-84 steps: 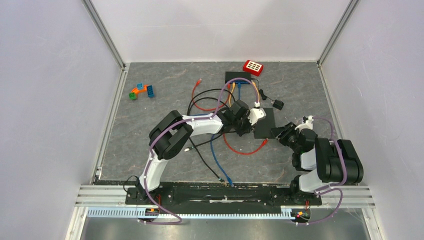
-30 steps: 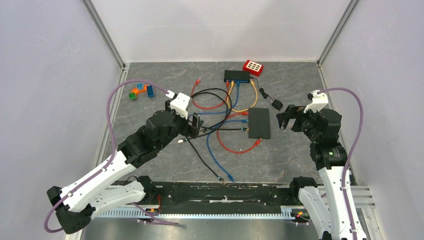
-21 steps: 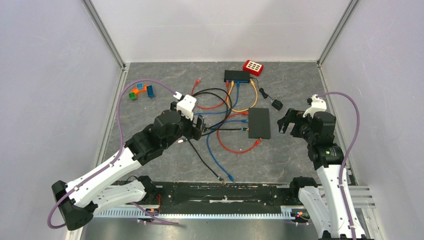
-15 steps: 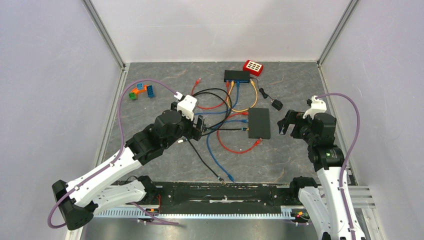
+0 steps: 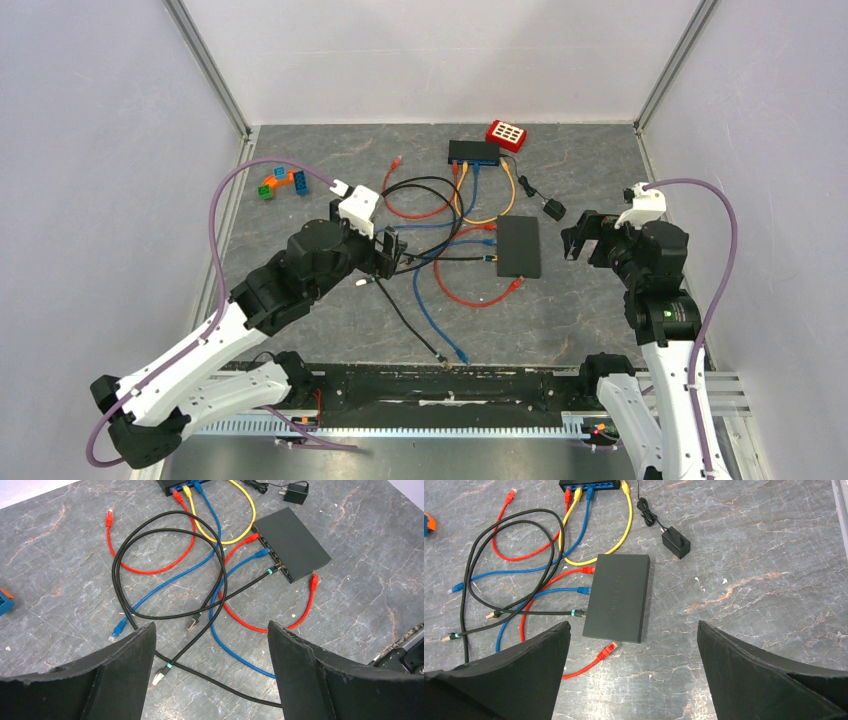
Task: Insert the plug into the switch port
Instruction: Pick up the connector from the center of the board.
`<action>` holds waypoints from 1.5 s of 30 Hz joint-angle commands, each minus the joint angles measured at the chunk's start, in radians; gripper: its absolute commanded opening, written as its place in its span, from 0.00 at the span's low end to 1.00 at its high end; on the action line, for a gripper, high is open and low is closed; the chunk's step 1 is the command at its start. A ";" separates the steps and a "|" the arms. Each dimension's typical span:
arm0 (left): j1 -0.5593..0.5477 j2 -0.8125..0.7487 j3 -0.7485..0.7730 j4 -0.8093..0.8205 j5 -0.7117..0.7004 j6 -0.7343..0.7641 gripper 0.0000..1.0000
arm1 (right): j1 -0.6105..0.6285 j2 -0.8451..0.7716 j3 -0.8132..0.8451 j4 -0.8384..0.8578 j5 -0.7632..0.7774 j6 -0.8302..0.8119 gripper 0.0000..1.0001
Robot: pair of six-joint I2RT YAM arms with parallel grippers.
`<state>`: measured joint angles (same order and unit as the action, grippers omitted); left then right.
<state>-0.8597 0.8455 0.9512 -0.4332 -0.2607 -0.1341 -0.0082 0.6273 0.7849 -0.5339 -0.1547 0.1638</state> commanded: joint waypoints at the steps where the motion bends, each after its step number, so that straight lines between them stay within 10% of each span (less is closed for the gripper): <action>1: 0.000 0.006 0.017 0.037 -0.017 -0.042 0.86 | 0.003 -0.010 0.010 0.035 0.020 -0.004 0.98; 8: 0.066 0.177 0.061 -0.003 -0.026 -0.075 0.96 | 0.016 0.160 -0.093 0.414 -0.123 0.130 0.98; 16: 0.300 0.263 0.053 -0.034 0.177 -0.020 0.96 | 0.120 0.724 0.205 0.457 0.058 0.033 0.97; 23: 0.342 0.313 0.005 -0.012 0.082 -0.124 0.98 | 0.234 0.988 0.342 0.447 0.103 -0.006 0.73; 45: 0.521 0.545 0.037 -0.005 0.457 -0.164 0.80 | 0.434 1.115 0.316 0.450 0.014 -0.023 0.63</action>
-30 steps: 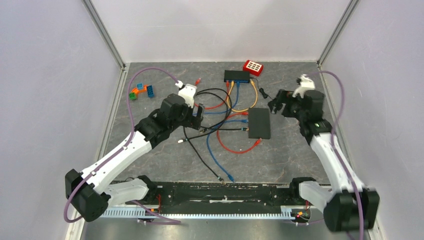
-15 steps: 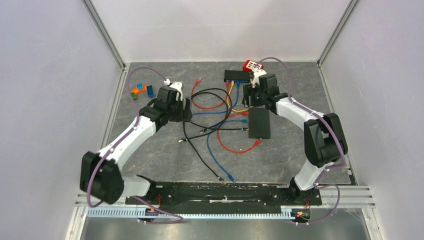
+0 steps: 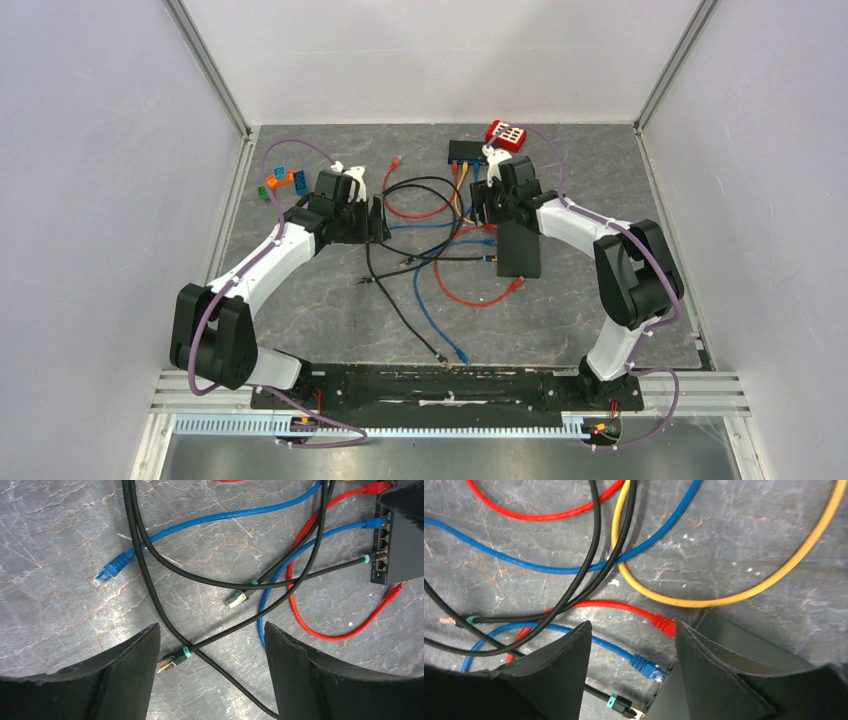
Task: Insert the plug into the switch port
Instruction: Pick up the connector from the center of the board.
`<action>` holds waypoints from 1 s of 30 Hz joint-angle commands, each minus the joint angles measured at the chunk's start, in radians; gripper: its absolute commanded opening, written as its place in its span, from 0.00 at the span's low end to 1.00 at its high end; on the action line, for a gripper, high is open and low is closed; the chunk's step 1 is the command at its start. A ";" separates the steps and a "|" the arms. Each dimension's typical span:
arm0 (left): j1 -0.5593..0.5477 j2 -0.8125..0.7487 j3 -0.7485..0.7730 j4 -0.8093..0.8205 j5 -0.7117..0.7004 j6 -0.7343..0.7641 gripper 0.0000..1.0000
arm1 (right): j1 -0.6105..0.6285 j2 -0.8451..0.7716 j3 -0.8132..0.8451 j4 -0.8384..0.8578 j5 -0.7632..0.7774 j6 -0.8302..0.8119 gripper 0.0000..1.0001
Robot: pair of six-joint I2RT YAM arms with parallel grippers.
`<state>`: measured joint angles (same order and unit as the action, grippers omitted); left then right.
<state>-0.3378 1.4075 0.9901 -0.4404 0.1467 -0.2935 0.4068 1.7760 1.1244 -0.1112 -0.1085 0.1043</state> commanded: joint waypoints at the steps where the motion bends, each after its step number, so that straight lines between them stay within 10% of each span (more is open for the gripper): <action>1: -0.001 -0.022 -0.008 0.000 0.044 -0.001 0.80 | 0.025 -0.032 -0.033 0.028 -0.046 0.045 0.63; 30: -0.102 0.102 0.081 -0.057 0.162 0.156 0.68 | 0.024 -0.309 -0.169 -0.027 0.112 -0.015 0.57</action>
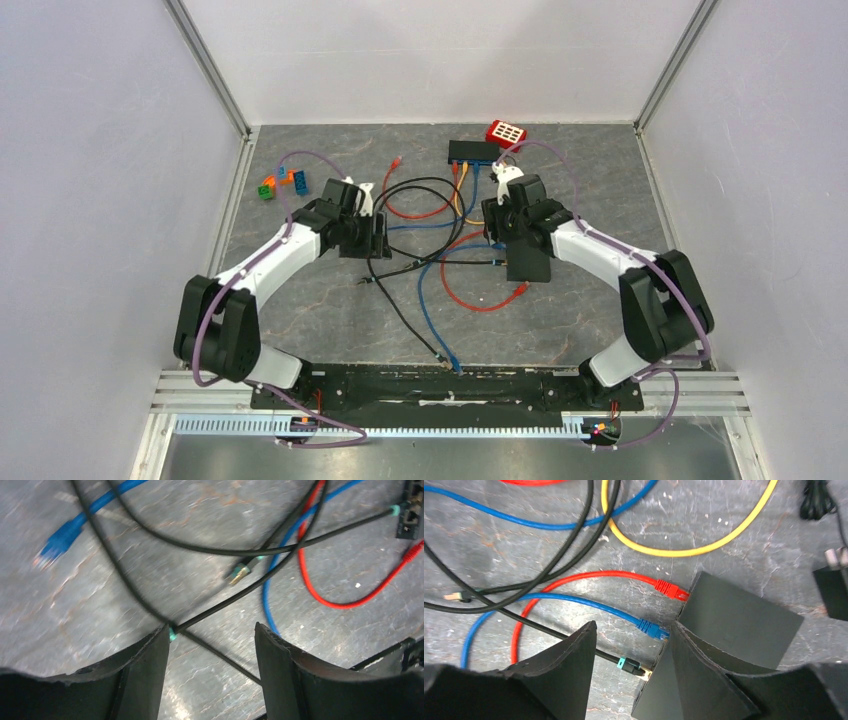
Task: Insert the plug into the switch port
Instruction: Pick up the connector from the center of the board.
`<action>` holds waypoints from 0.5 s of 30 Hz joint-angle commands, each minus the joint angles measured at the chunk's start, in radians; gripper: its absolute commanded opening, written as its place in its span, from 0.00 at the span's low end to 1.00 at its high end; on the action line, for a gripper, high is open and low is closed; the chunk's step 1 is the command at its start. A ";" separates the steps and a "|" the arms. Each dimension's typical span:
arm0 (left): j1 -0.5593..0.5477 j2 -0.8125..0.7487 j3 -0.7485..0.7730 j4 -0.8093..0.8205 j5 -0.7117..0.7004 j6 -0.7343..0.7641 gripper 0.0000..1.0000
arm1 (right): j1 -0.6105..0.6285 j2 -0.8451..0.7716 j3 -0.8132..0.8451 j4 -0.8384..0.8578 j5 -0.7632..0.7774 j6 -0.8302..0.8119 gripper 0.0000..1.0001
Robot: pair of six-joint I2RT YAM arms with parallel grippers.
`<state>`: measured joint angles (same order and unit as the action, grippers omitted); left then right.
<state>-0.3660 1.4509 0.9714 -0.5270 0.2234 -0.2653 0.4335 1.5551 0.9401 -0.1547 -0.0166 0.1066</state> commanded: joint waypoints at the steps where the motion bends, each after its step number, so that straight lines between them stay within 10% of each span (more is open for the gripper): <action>1: -0.106 0.084 0.119 0.022 0.070 0.161 0.68 | -0.002 -0.105 0.011 0.015 0.019 -0.017 0.57; 15: -0.251 0.295 0.164 0.073 -0.100 0.315 0.62 | -0.006 -0.284 -0.045 0.037 0.036 -0.025 0.59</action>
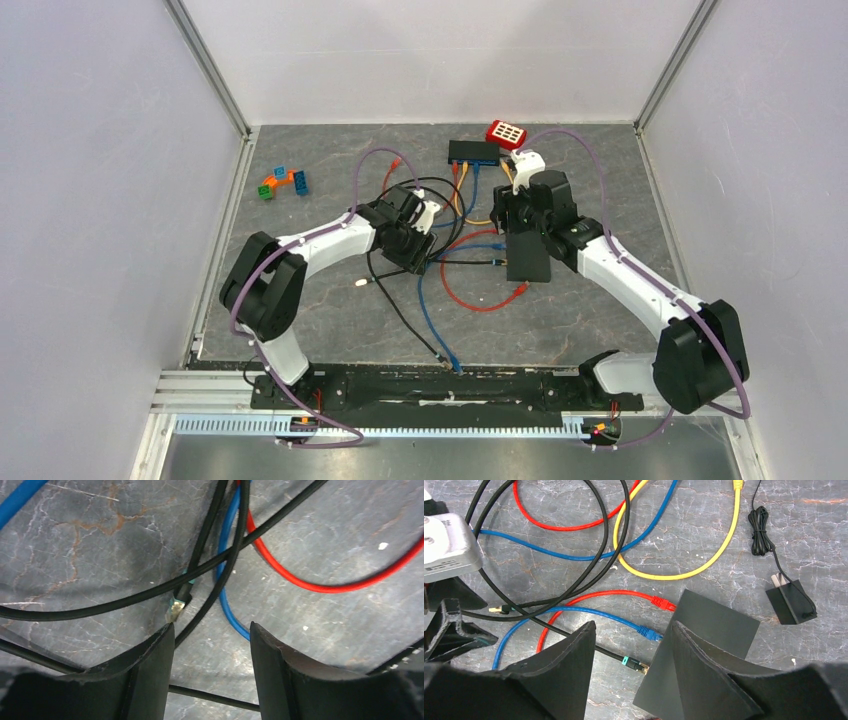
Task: Insert the plug into the switch port
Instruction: Pick up the connector from the center of the board.
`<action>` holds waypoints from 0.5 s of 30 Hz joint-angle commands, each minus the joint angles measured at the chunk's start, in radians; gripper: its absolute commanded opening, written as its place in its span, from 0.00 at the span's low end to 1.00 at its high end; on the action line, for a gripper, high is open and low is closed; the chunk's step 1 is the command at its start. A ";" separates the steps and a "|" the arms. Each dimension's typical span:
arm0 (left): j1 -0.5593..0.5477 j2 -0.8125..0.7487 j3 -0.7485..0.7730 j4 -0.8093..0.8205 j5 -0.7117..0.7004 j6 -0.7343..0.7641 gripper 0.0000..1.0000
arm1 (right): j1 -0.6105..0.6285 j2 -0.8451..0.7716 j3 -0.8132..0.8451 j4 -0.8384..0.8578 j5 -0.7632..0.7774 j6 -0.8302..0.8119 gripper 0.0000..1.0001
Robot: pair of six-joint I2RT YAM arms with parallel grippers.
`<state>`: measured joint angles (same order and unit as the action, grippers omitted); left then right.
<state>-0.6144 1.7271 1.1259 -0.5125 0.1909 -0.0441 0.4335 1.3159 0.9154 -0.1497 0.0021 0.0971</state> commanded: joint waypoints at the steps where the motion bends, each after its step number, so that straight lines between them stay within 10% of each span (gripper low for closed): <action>1: -0.002 0.029 0.013 0.058 -0.077 0.099 0.62 | -0.006 -0.050 -0.024 0.032 0.016 -0.016 0.59; 5: -0.004 0.046 0.029 0.064 -0.078 0.122 0.55 | -0.007 -0.074 -0.046 0.045 0.014 -0.013 0.59; 12: -0.008 0.028 0.052 -0.018 -0.071 0.090 0.03 | -0.009 -0.106 -0.053 0.045 0.001 -0.013 0.59; 15: 0.001 -0.049 0.067 -0.027 -0.103 0.003 0.02 | -0.009 -0.117 -0.057 0.056 -0.041 -0.015 0.60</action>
<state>-0.6186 1.7802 1.1473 -0.5121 0.1272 0.0395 0.4278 1.2423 0.8642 -0.1429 0.0006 0.0929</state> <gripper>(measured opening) 0.043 0.594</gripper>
